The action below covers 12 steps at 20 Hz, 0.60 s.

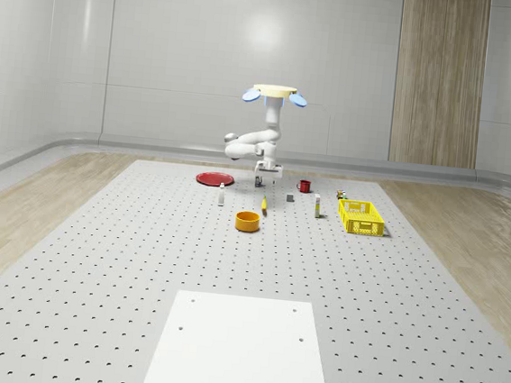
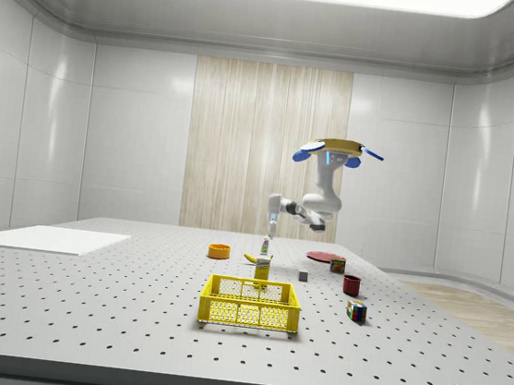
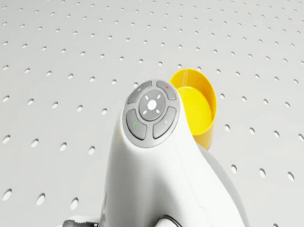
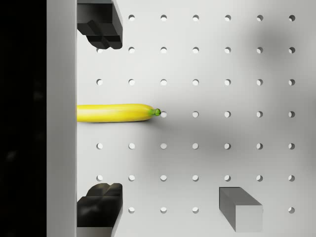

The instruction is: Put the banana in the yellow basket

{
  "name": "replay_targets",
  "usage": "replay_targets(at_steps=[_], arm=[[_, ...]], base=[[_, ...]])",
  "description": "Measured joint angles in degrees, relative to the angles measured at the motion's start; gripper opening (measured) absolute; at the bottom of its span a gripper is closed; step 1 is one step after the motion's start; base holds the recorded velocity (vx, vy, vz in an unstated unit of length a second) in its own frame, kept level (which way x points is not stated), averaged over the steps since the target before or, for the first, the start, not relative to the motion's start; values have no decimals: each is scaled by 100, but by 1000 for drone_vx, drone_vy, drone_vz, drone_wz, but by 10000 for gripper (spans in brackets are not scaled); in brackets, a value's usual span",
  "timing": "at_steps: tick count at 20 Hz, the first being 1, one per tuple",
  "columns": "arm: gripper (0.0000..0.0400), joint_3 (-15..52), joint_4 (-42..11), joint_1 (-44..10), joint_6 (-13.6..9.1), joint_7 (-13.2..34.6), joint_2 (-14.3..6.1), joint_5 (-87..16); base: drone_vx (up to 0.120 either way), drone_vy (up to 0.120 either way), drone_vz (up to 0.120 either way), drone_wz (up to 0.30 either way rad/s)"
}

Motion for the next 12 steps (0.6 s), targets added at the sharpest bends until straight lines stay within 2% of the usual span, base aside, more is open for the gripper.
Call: replay_targets(at_steps=[7, 8, 12], arm=[[400, 45, 11, -50, 158, 47, -171, 84], [400, 51, 13, -57, 180, 53, -194, 96], [400, 73, 18, -83, 265, 77, -286, 140]], base=[[114, 0, -120, 0], [0, 0, -40, 0], [0, 0, -120, 0]])
